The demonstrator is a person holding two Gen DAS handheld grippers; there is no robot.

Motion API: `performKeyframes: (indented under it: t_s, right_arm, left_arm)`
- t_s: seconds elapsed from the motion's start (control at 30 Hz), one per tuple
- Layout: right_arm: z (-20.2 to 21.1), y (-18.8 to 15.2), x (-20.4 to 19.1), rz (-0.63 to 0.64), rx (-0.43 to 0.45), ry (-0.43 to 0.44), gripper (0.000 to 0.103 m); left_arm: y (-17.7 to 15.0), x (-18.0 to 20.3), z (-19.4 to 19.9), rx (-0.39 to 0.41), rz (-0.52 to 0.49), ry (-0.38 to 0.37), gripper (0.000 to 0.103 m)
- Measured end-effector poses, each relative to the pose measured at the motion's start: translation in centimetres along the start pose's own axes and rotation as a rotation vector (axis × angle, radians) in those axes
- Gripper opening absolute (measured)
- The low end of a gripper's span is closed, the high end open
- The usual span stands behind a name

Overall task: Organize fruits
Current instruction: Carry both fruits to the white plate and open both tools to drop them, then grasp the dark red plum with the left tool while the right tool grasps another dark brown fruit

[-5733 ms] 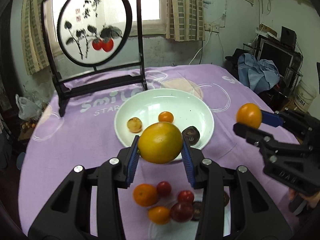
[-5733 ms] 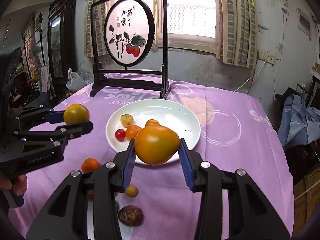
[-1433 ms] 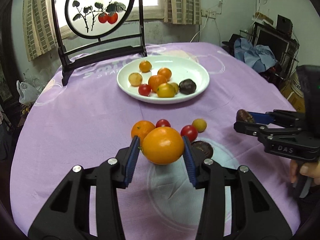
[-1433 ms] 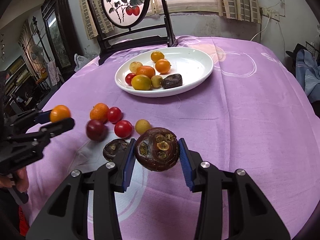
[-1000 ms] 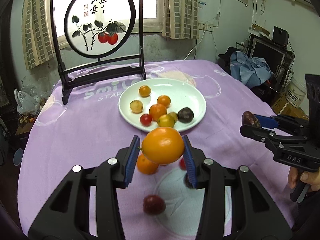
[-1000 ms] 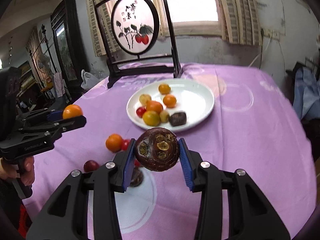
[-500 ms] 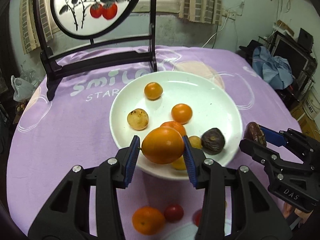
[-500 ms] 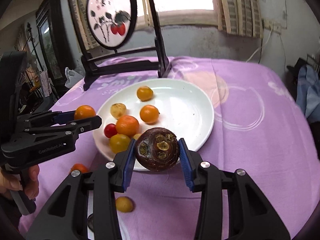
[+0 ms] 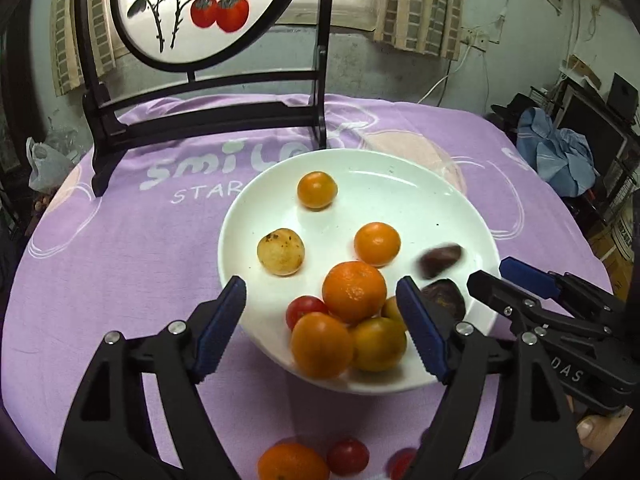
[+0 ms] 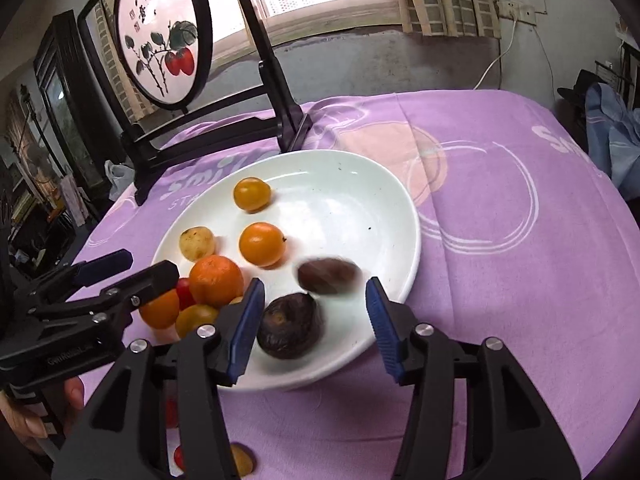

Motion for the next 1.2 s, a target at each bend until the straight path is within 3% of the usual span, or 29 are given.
performKeyframes:
  t_s: [0.4, 0.63, 0.87, 1.2]
  right_arm:
    - [6.3, -4.8, 0.3, 0.032, 0.01, -0.005, 0.054]
    - [8.6, -8.2, -0.3, 0.064, -0.01, -0.016, 0.062]
    - [8.8, -10.9, -3.9, 0.158, -0.07, 0.012, 0.062]
    - [5.7, -13.6, -9.7, 0.286, -0.155, -0.005, 0.063]
  left_arm:
    - [-4.4, -1.0, 7.0, 0.05, -0.023, -0.005, 0.084]
    - [-8.4, -1.8, 9.0, 0.047, -0.005, 0.028, 0.085]
    - [-12.0, -2.2, 10.0, 0.024, -0.045, 0.055, 0.085]
    - [-13.9, -5.3, 8.4, -0.003, 0.014, 0.039, 0.088]
Point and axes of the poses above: each gripper's, at about its wrist camera, not at the fingertips, and z roughly against the way its jaws point, x to its right, y to its top, the point moved 2 cm from there along -z, roughly the way its jaws point
